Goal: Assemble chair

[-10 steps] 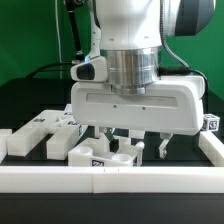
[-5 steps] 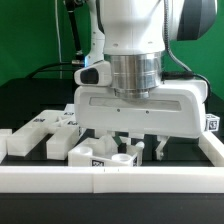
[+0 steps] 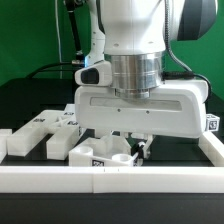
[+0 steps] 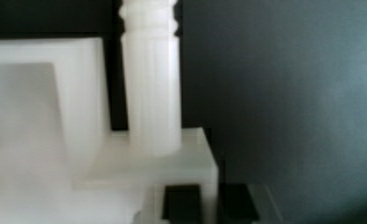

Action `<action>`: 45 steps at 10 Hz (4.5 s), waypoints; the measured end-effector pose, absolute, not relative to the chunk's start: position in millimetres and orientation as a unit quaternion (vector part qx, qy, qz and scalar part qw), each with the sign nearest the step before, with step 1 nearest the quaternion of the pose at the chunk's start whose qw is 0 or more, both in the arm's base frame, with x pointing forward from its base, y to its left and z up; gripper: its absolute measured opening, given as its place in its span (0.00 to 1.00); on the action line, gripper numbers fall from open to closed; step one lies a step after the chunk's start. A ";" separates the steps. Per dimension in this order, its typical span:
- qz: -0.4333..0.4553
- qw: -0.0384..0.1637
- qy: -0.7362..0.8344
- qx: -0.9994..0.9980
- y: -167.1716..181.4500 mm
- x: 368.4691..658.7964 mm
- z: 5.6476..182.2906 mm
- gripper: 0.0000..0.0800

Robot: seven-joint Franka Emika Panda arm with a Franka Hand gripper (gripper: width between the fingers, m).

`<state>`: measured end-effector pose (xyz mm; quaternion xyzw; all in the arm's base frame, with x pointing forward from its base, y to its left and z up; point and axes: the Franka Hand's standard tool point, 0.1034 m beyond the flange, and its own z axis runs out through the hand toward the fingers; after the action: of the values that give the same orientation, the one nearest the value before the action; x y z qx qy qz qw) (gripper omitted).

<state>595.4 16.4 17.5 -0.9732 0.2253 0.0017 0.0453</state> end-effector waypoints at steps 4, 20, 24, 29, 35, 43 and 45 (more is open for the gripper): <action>0.002 0.045 0.225 -0.973 16.4 595.3 17.5 0.04; 0.016 0.055 0.066 -0.996 74.6 590.6 21.3 0.04; 0.011 0.064 0.029 -0.997 111.8 597.6 19.9 0.04; 0.030 0.066 0.031 -0.997 129.3 601.2 27.0 0.04; 0.029 0.067 0.036 -0.997 131.9 602.7 31.6 0.67; 0.049 0.044 0.099 -0.993 68.3 562.8 69.1 0.81; 0.051 0.040 0.105 -0.992 56.4 541.9 65.7 0.81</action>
Offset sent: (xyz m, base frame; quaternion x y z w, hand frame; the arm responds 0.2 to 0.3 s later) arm 0.0000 0.0000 0.0000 0.0000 0.0000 0.0000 1.0000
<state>541.9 56.4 65.7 -0.9923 0.1048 0.0514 0.0403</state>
